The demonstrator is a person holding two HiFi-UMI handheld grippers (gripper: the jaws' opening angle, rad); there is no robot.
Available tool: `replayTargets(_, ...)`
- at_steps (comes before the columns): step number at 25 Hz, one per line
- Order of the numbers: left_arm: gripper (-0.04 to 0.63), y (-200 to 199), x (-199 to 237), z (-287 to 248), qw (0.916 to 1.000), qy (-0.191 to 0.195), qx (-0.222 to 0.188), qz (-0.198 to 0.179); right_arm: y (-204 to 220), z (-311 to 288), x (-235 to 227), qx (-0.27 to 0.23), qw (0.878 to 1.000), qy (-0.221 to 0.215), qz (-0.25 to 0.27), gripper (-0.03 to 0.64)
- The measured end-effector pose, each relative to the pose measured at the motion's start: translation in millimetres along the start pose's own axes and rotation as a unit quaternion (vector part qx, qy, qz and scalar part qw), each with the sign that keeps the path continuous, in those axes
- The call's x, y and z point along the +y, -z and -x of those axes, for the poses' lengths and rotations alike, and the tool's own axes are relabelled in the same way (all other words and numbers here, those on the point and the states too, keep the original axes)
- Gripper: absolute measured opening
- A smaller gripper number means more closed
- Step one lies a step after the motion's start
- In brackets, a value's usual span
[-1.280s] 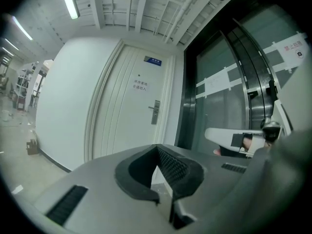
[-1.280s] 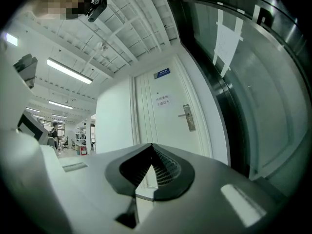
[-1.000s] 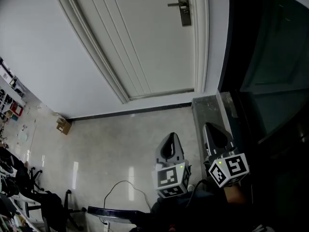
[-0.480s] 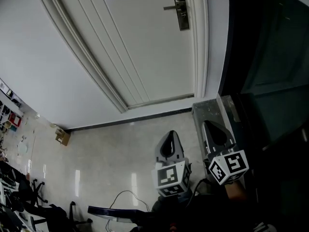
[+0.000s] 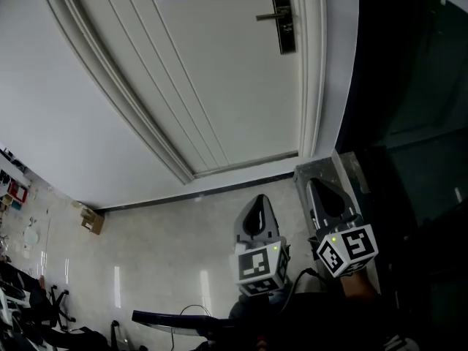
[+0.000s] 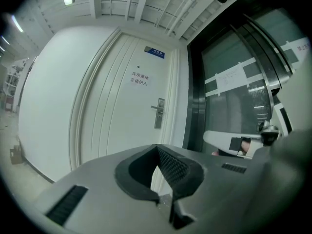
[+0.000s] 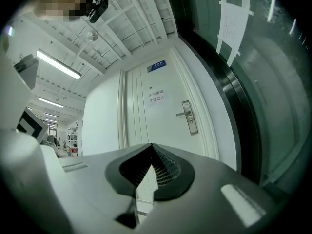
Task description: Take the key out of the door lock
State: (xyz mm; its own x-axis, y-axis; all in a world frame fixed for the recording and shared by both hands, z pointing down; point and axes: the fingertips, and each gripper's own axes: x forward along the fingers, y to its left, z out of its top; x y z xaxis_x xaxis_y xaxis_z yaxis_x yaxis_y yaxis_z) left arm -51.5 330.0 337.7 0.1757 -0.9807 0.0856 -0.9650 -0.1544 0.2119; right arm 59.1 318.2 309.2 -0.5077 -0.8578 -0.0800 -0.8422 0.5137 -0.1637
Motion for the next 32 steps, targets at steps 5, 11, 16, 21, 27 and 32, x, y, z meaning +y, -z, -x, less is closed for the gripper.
replayTargets(5,0.000,-1,22,-21,0.9999,0.009,0.001,0.008,14,-26,3,0.007,1.000,0.007,-0.003,0.002)
replayTargets(11,0.000,2,31,-45,0.9997,0.013,0.011,0.019,14,-51,-3,0.009,1.000,0.009,0.011,0.002)
replayTargets(16,0.000,2,40,-71,0.9997,0.002,0.006,0.022,20,-76,-17,0.011,1.000,-0.002,0.005,0.002)
replayTargets(21,0.000,-7,43,-119,0.9992,-0.012,0.000,0.038,22,-123,-40,0.012,1.000,-0.022,0.002,0.002)
replayTargets(27,0.000,-12,48,-190,0.9998,-0.020,0.003,0.003,13,-181,-87,0.004,1.000,-0.031,-0.005,0.002)
replayTargets(32,0.000,-15,40,-238,0.9998,-0.022,0.001,-0.003,6,-214,-119,0.002,0.999,-0.040,-0.001,0.002)
